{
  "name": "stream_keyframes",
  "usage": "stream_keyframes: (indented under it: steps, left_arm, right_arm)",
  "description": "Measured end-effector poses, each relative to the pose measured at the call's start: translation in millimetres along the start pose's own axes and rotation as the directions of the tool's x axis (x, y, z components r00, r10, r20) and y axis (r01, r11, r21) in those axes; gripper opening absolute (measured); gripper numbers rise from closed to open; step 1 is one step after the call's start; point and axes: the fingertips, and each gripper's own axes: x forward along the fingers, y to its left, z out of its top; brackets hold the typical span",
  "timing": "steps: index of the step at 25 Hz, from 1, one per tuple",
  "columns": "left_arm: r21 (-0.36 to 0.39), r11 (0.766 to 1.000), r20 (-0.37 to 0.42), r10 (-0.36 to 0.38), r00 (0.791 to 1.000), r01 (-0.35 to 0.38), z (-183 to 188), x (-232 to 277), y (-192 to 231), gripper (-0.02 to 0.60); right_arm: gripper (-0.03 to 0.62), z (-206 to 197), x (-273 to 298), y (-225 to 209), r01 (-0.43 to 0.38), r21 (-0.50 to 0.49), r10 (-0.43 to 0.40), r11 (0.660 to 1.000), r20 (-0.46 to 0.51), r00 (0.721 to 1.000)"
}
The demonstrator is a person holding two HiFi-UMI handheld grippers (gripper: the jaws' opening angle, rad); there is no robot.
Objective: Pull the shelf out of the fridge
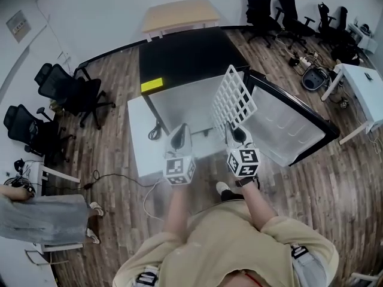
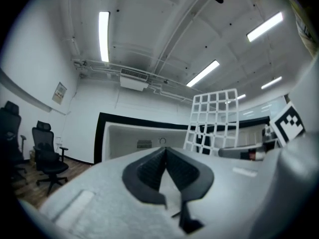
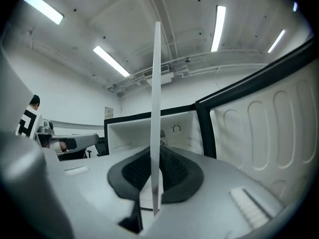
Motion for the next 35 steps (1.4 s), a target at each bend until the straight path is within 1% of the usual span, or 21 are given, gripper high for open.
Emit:
stream_keyframes:
  steps: [2,3,5,8,13,17,21,25,31,35]
  left_arm:
    - [0.041,0.999,-0.021,0.013,1.000,-0.012,-8,1,0,0.000]
    - [0.045,0.999,-0.025,0.015,1.000,-0.013,-10,1,-1,0.000]
    - [0.034,0.999,-0.025,0.012,1.000,-0.011,-9,3,-2,0.000]
    - [0.021,1.000,-0.017,0.009,1.000,-0.009,-6,4,-5,0.000]
    - [0.009,1.000,0.008,0.009,1.000,-0.009,5,4,-5,0.000]
    - [0.008,1.000,0.003,0.011,1.000,-0.011,2,3,-3,0.000]
    - [-0.015,1.000,0.006,0.005,1.000,-0.005,1,1,-1,0.000]
    - [-0.024,1.000,0.010,-0.006,1.000,0.006,4,2,-5,0.000]
    - [-0.016,1.000,-0.009,-0.018,1.000,0.018,-4,7,-8,0.000]
    - [-0.029,0.999,-0.004,-0.040,0.999,0.040,-3,11,-11,0.000]
  right_arm:
    - [0.029,8,-1,2,0.003,-0.058,-0.002,0.998,0.016,1.000]
    - [0.029,12,0,4,0.002,-0.087,0.000,0.996,0.022,1.000]
    - [0.029,20,1,9,0.000,-0.133,0.005,0.991,0.034,0.999]
    - [0.029,31,2,15,-0.005,-0.163,0.012,0.987,0.045,0.999]
    - [0.029,35,5,18,-0.013,-0.173,0.020,0.985,0.038,0.999]
    - [0.029,33,7,17,-0.003,-0.173,0.009,0.985,0.034,0.999]
    - [0.029,33,7,16,-0.001,-0.176,0.007,0.984,0.030,1.000]
    - [0.029,32,6,13,0.012,-0.180,-0.006,0.984,0.033,0.999]
    - [0.029,32,7,10,0.014,-0.167,-0.007,0.986,0.040,0.999]
    - [0.029,32,8,7,0.021,-0.158,-0.014,0.987,0.046,0.999]
